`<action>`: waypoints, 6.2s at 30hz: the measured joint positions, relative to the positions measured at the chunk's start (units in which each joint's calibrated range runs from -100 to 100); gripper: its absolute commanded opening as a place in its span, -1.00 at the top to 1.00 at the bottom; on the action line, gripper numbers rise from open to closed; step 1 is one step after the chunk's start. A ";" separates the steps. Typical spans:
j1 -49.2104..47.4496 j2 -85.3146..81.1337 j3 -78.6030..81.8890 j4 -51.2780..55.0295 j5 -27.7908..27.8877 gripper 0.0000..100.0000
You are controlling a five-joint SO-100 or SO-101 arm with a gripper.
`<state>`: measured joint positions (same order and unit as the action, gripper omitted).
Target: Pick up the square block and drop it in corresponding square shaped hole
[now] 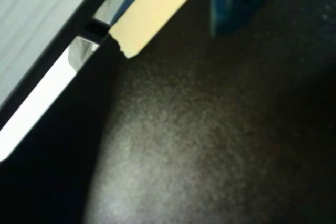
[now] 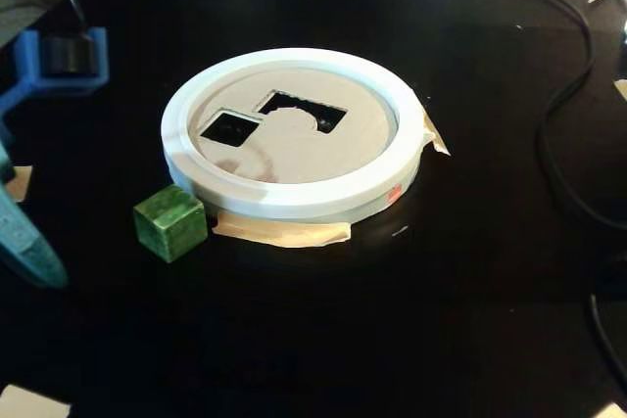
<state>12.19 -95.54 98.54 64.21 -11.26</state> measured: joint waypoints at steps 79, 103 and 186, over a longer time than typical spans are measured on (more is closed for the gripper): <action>0.00 0.00 0.00 0.00 0.00 -0.62; -9.99 0.36 -9.37 0.00 0.00 -0.64; -35.46 97.46 -65.10 8.15 -12.70 0.40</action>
<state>-23.28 1.92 33.43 72.36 -23.96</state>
